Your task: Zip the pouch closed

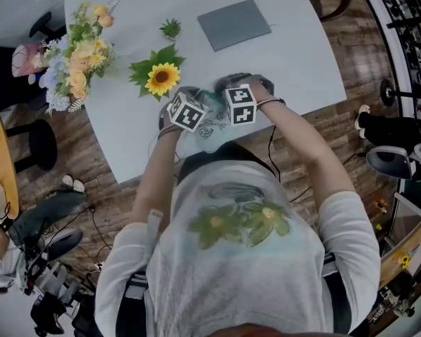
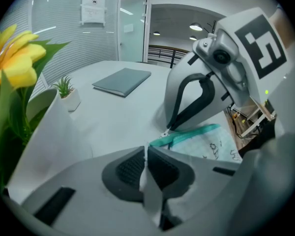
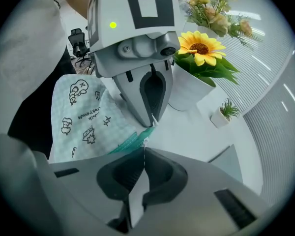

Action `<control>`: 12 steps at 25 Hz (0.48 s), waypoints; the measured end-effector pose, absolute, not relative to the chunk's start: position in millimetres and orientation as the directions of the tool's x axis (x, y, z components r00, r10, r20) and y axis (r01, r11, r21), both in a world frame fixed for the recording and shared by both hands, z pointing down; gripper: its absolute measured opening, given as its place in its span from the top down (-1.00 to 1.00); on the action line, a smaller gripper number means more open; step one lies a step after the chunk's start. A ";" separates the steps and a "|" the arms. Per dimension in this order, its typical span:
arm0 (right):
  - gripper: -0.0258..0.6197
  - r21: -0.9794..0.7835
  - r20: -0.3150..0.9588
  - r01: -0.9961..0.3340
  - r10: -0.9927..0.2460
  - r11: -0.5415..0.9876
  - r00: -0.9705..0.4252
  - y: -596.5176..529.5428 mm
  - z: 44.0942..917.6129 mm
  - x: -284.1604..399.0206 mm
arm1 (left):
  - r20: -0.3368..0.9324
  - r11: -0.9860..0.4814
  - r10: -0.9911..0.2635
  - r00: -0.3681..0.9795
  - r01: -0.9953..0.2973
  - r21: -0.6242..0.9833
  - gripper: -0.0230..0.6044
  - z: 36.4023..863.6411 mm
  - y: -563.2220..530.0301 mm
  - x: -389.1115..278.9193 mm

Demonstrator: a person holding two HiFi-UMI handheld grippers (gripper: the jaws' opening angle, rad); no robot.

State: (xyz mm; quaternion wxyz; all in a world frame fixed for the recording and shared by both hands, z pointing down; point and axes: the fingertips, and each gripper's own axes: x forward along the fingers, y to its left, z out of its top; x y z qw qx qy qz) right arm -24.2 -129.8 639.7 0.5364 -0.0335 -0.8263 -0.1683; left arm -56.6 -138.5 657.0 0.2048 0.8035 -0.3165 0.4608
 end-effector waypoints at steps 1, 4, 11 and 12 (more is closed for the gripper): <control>0.87 0.243 0.898 0.232 -0.127 0.942 -0.422 -129.5 639.8 -23.6 | 0.870 -0.716 -0.319 0.376 -0.698 0.039 0.84 656.8 -138.1 -56.3; 0.87 0.243 0.899 0.229 -0.130 0.943 -0.419 -128.5 640.1 -21.9 | 0.869 -0.712 -0.320 0.377 -0.701 0.042 0.84 656.4 -137.0 -55.6; 0.87 0.228 0.900 0.210 -0.124 0.951 -0.418 -125.0 639.9 -20.1 | 0.867 -0.703 -0.333 0.370 -0.710 0.033 0.84 656.9 -136.9 -55.7; 0.87 0.229 0.901 0.210 -0.126 0.951 -0.415 -124.9 640.0 -19.0 | 0.868 -0.701 -0.334 0.368 -0.712 0.032 0.84 656.9 -137.1 -55.7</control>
